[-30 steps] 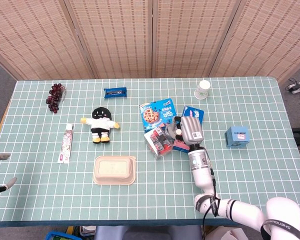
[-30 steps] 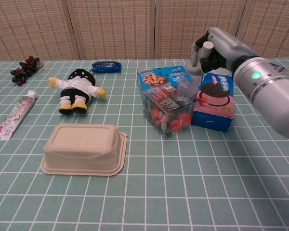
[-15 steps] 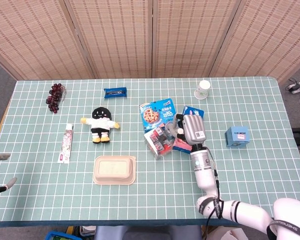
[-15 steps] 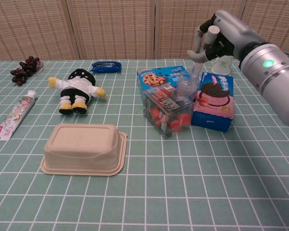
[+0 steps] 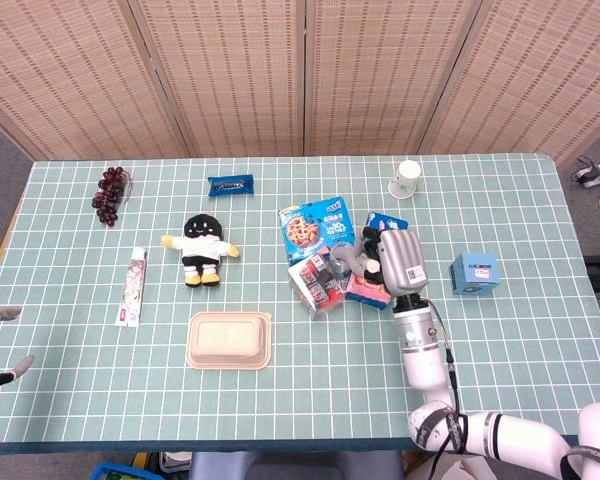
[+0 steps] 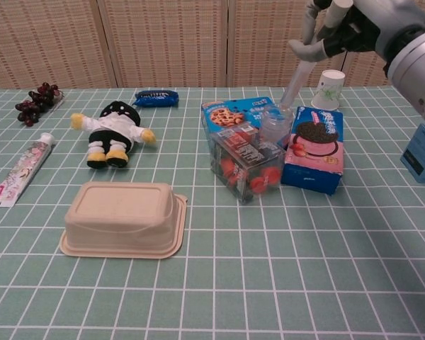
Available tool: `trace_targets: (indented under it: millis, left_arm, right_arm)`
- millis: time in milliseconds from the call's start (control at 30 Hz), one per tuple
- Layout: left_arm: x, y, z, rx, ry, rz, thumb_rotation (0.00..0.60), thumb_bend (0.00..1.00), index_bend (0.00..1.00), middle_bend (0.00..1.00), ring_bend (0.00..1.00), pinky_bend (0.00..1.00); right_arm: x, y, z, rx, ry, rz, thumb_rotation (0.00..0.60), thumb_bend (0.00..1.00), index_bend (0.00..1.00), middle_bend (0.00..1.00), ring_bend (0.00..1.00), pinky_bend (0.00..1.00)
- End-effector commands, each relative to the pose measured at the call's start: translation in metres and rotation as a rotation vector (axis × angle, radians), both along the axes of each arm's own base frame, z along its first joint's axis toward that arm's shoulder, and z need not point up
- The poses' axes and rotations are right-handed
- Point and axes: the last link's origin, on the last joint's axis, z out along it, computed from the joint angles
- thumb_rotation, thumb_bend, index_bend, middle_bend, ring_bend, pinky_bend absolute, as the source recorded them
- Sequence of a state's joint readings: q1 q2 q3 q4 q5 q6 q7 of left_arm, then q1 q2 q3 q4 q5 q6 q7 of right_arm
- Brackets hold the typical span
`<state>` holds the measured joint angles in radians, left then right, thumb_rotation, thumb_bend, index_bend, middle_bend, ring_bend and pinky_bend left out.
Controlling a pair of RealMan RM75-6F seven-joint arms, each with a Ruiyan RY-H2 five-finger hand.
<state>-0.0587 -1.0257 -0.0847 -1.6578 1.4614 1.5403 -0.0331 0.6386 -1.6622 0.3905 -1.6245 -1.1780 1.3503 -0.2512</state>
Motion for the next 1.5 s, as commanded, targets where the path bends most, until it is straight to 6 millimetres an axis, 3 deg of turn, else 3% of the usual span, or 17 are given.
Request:
trace_targets:
  millis: [33, 333, 700, 1000, 1500]
  left_arm:
    - [0.0, 0.0, 0.0, 0.002, -0.001, 0.0, 0.6, 0.14, 0.36, 0.35, 0.3, 0.45]
    - [0.0, 0.0, 0.0, 0.003, 0.0, 0.0, 0.6, 0.14, 0.36, 0.35, 0.3, 0.45]
    - [0.002, -0.002, 0.001, 0.008, -0.002, -0.006, 0.6, 0.14, 0.36, 0.35, 0.3, 0.45]
    - [0.003, -0.003, 0.002, 0.009, -0.002, -0.007, 0.6, 0.14, 0.36, 0.35, 0.3, 0.45]
    - [0.003, -0.003, 0.003, 0.009, -0.001, -0.005, 0.6, 0.14, 0.36, 0.35, 0.3, 0.45]
  right_arm:
    - [0.001, 0.008, 0.009, -0.009, -0.013, 0.014, 0.6, 0.5, 0.81, 1.0, 1.0, 1.0]
    - [0.007, 0.028, 0.021, 0.034, -0.077, 0.051, 0.6, 0.51, 0.82, 1.0, 1.0, 1.0]
    - [0.013, 0.052, 0.024, 0.29, -0.314, 0.055, 0.6, 0.51, 0.82, 1.0, 1.0, 1.0]
    - [0.007, 0.055, 0.02, 0.46, -0.419, 0.009, 0.6, 0.51, 0.82, 1.0, 1.0, 1.0]
    - [0.005, 0.071, 0.022, 0.45, 0.076, 0.03, 0.6, 0.51, 0.82, 1.0, 1.0, 1.0]
